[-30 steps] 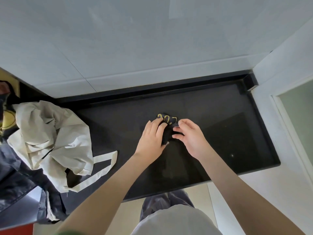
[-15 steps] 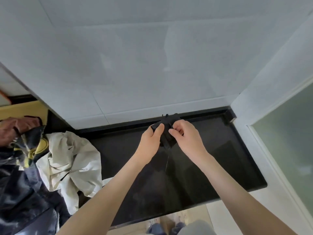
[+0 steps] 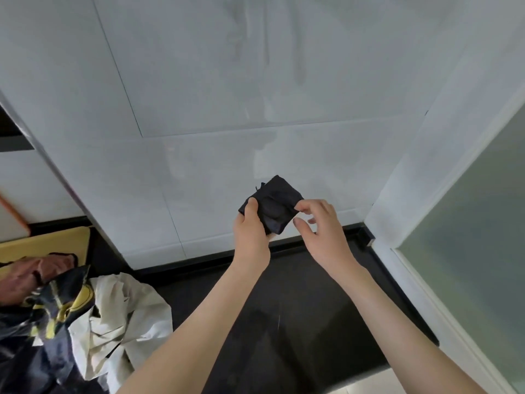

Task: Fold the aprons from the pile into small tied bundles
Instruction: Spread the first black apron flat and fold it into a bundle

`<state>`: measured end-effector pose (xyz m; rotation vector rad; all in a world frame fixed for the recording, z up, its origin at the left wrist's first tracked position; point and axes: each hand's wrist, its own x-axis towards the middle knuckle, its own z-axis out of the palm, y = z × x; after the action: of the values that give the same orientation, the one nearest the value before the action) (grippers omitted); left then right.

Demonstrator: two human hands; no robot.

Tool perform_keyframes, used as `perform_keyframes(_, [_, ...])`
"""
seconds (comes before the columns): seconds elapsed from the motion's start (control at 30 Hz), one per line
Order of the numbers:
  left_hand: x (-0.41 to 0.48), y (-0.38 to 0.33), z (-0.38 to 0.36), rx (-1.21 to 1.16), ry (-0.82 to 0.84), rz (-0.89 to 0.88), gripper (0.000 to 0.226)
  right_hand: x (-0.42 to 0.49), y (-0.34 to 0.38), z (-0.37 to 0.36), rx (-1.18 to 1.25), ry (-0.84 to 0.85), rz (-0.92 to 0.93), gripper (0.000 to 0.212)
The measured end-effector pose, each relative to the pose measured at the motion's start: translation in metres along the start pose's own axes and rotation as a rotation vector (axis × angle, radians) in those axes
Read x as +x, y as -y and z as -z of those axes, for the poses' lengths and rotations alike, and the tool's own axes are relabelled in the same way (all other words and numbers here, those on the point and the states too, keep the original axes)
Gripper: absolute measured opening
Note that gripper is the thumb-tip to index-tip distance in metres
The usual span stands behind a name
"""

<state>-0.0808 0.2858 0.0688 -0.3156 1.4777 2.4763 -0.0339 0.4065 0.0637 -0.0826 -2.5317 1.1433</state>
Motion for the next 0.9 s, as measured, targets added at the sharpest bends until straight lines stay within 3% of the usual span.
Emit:
perform_keyframes(0.13, [-0.005, -0.005, -0.013, -0.140, -0.006, 0.086, 0.031, -0.005, 0.018, -0.003, 0.088, -0.158, 0.023, 0.019])
perform_keyframes(0.3, [-0.011, -0.006, -0.021, -0.143, 0.033, 0.139, 0.034, -0.009, 0.032, -0.004, 0.064, -0.138, 0.085, 0.016])
perform_keyframes(0.5, [-0.017, -0.031, -0.029, 0.127, 0.347, -0.105, 0.022, 0.022, 0.036, 0.034, -0.201, -0.270, 0.027, 0.010])
perform_keyframes(0.6, [-0.017, -0.041, -0.040, 0.255, 0.359, -0.187, 0.029, 0.037, 0.041, 0.048, -0.325, -0.165, 0.061, 0.014])
perform_keyframes(0.7, [-0.021, -0.053, -0.054, 0.304, 0.405, -0.223, 0.032, 0.045, 0.044, 0.064, -0.237, -0.085, 0.100, 0.005])
perform_keyframes(0.9, [-0.026, -0.097, -0.089, 0.162, 0.650, -0.162, 0.026, 0.069, 0.059, 0.116, 0.067, -0.188, 0.063, 0.010])
